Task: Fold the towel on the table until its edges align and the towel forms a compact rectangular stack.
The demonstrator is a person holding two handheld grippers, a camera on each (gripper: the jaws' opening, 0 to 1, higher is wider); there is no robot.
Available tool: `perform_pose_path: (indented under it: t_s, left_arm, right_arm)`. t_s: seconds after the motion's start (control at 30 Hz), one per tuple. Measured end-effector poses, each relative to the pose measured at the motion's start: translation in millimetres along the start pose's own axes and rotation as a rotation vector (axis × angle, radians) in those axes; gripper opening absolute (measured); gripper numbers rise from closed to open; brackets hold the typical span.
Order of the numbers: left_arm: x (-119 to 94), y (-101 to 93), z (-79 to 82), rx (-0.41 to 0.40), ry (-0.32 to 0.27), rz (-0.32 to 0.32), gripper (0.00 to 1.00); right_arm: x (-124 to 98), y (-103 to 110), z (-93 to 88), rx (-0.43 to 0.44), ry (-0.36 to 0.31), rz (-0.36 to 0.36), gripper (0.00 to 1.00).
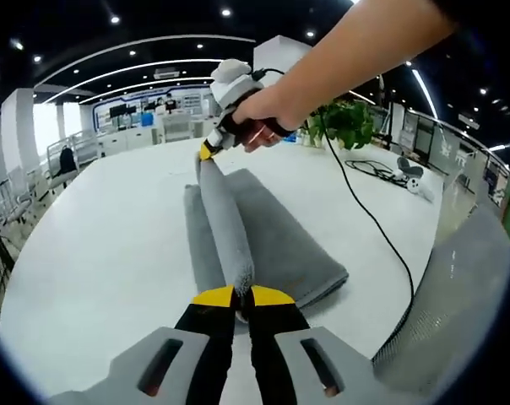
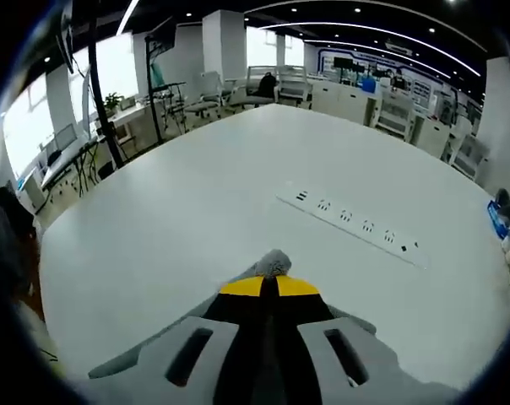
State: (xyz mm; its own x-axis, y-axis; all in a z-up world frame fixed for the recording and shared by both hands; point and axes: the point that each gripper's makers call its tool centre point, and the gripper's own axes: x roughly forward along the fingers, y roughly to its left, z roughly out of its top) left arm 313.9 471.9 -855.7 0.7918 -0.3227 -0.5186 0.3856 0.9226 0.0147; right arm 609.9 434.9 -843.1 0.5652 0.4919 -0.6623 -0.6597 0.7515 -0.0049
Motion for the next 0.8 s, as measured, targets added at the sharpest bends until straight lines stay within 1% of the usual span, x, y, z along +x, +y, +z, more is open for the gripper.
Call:
perform_pose_path:
  t_s: [0.03, 0.07, 0.13, 0.2, 0.23, 0.3, 0.37, 0.4, 0.5, 0.57, 0.63, 0.7, 0.8]
  left_arm:
    - [0.0, 2.1, -0.7, -0.002, 0.003, 0.004, 0.06]
    - [-0.3, 5.3, -2.0, -0.012, 0.009, 0.013, 0.06]
    - [1.5, 9.0, -6.7, -0.017, 0.027, 0.015, 0.06]
    - [5.0, 13.0, -13.2, -0.021, 0.039, 0.012, 0.07]
    - [4.2, 11.7, -14.0, -0.021, 0.048, 0.007, 0.08]
    - [6.2, 13.4, -19.0, -0.007, 0.06, 0.006, 0.08]
    - [5.5, 17.6, -20.8, -0.012, 0.067, 0.013, 0.1]
    - [5.0, 19.6, -20.7, -0.02, 0.066, 0.017, 0.11]
    - [4.2, 21.5, -22.7, -0.025, 0.074, 0.02, 0.13]
    - [3.5, 22.5, -26.5, -0.01, 0.091, 0.014, 0.14]
    - [1.5, 25.1, -26.5, -0.001, 0.091, 0.02, 0.14]
    - [-1.6, 26.4, -25.8, 0.009, 0.083, 0.032, 0.14]
    - [-3.4, 29.4, -25.2, 0.032, 0.078, 0.051, 0.15]
  right_arm:
    - [0.6, 0.0, -0.1, 0.001, -0.001, 0.001, 0.01]
    - [3.4, 3.8, 1.7, 0.021, -0.013, 0.017, 0.01]
    - [7.5, 6.2, 1.0, 0.023, -0.011, 0.02, 0.02]
    - [9.8, 10.4, 0.6, -0.013, -0.009, 0.03, 0.02]
    - [10.9, 12.0, -0.1, -0.026, -0.007, 0.032, 0.02]
    - [11.1, 17.1, -2.5, -0.036, -0.004, 0.042, 0.03]
    - [8.3, 19.3, -2.7, -0.022, -0.012, 0.048, 0.04]
    - [9.8, 17.8, -1.9, -0.017, -0.017, 0.048, 0.05]
    - [10.4, 17.1, 1.0, 0.012, -0.044, 0.045, 0.14]
    - [10.4, 18.8, -1.1, 0.005, -0.035, 0.053, 0.15]
    - [9.4, 19.7, -2.6, -0.037, -0.027, 0.051, 0.17]
    - [5.5, 22.6, -3.7, -0.037, -0.03, 0.054, 0.18]
    - [4.9, 16.5, -2.9, -0.023, -0.036, 0.054, 0.2]
